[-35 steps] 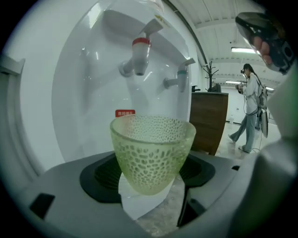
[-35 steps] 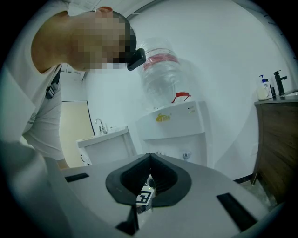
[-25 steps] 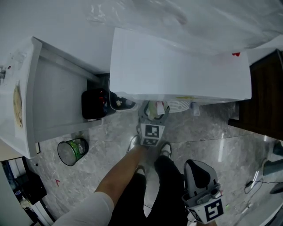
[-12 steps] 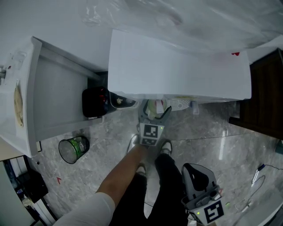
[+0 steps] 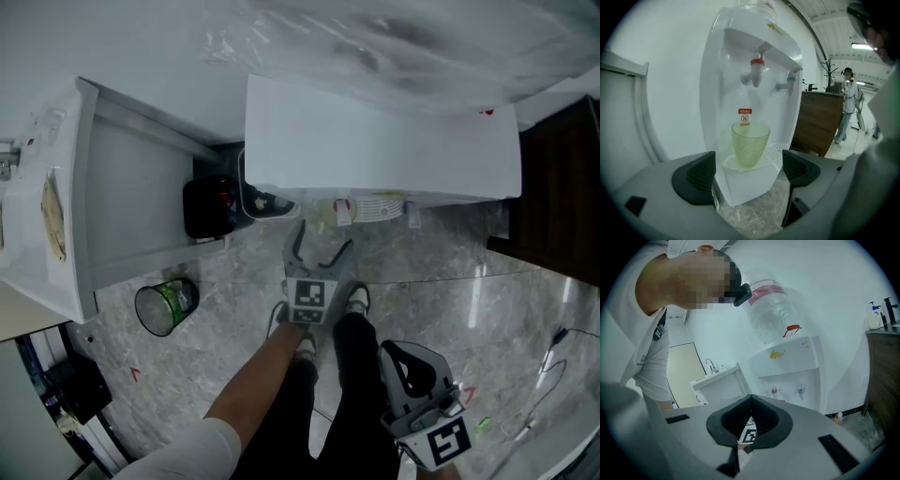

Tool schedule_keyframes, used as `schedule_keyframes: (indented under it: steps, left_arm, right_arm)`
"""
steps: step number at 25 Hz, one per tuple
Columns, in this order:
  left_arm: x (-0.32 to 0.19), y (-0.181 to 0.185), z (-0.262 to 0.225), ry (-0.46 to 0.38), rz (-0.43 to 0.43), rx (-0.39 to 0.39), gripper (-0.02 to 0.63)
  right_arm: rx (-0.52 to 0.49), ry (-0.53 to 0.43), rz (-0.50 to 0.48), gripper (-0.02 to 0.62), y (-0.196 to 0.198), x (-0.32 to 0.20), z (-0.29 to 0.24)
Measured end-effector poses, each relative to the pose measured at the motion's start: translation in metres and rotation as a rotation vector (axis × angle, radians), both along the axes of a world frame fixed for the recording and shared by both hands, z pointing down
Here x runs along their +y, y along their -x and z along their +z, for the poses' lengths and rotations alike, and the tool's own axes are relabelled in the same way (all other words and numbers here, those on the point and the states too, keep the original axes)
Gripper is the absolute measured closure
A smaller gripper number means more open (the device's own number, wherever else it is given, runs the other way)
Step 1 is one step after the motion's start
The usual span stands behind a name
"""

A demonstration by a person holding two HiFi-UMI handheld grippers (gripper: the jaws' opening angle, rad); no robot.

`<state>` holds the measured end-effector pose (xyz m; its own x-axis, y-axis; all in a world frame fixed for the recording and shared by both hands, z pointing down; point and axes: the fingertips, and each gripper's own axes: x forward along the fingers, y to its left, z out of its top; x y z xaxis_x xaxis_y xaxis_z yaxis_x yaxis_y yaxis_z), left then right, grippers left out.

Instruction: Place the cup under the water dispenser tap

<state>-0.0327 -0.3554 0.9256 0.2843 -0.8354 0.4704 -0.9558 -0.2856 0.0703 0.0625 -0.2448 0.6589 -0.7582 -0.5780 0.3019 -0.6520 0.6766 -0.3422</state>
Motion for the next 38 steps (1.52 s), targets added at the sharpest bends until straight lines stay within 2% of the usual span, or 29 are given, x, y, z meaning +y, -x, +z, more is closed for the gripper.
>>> schedule_keyframes:
  steps: [3, 7, 10, 13, 18, 20, 27, 38]
  left_arm:
    - [0.039, 0.005, -0.039, 0.035, 0.026, 0.015, 0.178]
    - [0.097, -0.006, -0.129, 0.05, 0.12, 0.071, 0.198]
    - [0.133, -0.01, -0.209, 0.033, 0.181, 0.102, 0.328]
    - [0.161, -0.007, -0.281, 0.013, 0.215, 0.123, 0.413]
    - [0.194, -0.002, -0.384, -0.031, 0.253, 0.151, 0.499]
    - [0.208, -0.001, -0.416, -0.041, 0.266, 0.158, 0.512]
    - [0.246, 0.0, -0.49, -0.064, 0.3, 0.169, 0.516]
    - [0.292, 0.004, -0.561, -0.09, 0.333, 0.19, 0.593]
  right_arm:
    - [0.011, 0.003, 0.004, 0.58, 0.009, 0.009, -0.018]
    - [0.029, -0.001, 0.013, 0.58, 0.023, 0.026, -0.057]
    - [0.042, -0.027, 0.04, 0.58, 0.03, 0.037, -0.095]
    - [0.054, -0.052, 0.072, 0.58, 0.033, 0.05, -0.133]
    - [0.071, -0.09, 0.088, 0.58, 0.038, 0.079, -0.191]
    - [0.072, -0.103, 0.09, 0.58, 0.041, 0.093, -0.211]
    - [0.056, -0.141, 0.12, 0.58, 0.043, 0.131, -0.266]
    - [0.047, -0.209, 0.153, 0.58, 0.051, 0.173, -0.321]
